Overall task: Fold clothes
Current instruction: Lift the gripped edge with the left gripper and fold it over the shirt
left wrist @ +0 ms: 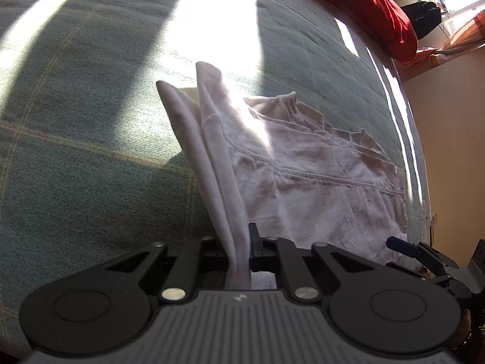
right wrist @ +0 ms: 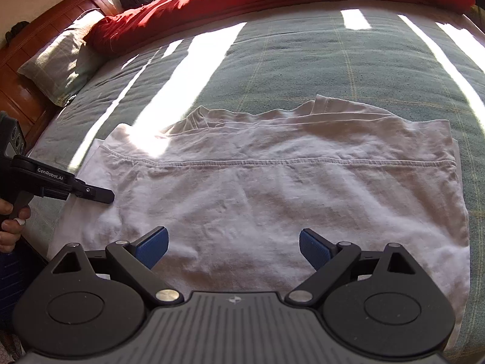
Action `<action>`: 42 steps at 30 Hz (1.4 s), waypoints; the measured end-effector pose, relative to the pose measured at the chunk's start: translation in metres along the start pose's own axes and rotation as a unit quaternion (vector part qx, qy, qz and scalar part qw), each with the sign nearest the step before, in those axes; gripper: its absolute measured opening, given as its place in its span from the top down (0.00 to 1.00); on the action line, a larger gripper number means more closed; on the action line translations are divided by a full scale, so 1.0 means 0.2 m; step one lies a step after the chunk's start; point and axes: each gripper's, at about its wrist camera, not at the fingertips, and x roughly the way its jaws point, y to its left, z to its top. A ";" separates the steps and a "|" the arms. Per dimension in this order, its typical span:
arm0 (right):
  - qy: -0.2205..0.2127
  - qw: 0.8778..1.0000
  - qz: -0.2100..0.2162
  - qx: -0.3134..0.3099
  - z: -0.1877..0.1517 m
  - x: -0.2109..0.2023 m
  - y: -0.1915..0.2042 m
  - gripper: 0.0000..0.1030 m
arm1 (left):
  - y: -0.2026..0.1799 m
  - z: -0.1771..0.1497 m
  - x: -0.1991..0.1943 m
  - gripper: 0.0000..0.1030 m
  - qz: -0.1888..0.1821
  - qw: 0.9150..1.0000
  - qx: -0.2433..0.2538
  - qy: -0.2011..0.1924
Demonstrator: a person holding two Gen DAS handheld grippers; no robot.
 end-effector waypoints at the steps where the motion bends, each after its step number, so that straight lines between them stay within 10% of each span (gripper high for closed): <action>1: 0.005 1.000 0.001 -0.004 0.00 0.01 0.02 0.07 | -0.01 0.00 -0.01 0.92 0.002 1.000 0.004 0.000; 42: -0.039 0.997 0.018 0.058 -0.15 -0.28 -0.24 0.03 | -0.88 0.06 -0.18 0.93 0.023 0.994 0.107 -0.009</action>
